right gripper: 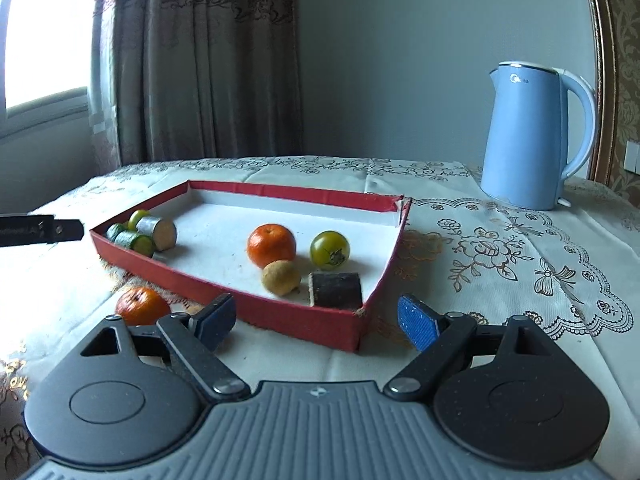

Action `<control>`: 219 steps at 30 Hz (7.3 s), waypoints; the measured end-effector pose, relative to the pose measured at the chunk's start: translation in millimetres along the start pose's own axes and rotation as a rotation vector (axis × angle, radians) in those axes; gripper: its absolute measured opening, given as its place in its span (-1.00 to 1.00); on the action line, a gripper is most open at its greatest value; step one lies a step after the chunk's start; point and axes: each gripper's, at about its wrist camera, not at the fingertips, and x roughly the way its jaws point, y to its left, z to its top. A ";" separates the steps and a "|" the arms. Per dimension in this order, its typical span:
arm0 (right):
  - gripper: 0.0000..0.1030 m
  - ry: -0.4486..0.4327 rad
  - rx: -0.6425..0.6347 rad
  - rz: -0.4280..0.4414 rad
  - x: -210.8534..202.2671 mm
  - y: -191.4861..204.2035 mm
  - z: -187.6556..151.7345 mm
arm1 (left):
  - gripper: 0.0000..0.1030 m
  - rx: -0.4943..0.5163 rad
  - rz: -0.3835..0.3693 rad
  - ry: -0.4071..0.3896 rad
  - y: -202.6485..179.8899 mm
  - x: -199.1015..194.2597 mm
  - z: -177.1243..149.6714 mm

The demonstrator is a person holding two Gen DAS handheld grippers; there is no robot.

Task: Organize fruits
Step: 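Reach right tool down to the brown kiwi on the table, then close right tool on the brown kiwi and lift it, then carry kiwi into red tray and open right tool, then reach left tool to tangerine on the table and close on it, then lift tangerine with left tool and carry it over the tray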

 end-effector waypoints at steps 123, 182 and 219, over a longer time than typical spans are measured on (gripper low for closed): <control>-0.53 0.033 -0.123 -0.091 37.0 -4.2 43.9 | 1.00 0.073 -0.113 0.075 -11.1 2.9 -14.8; 0.73 -0.114 -0.010 -0.102 12.3 -24.6 21.5 | 1.00 0.196 -0.163 0.092 -71.2 -25.9 -29.0; 0.77 -0.085 -0.092 -0.116 18.1 -10.5 17.0 | -0.38 0.221 -0.305 0.105 -80.9 -20.1 -35.1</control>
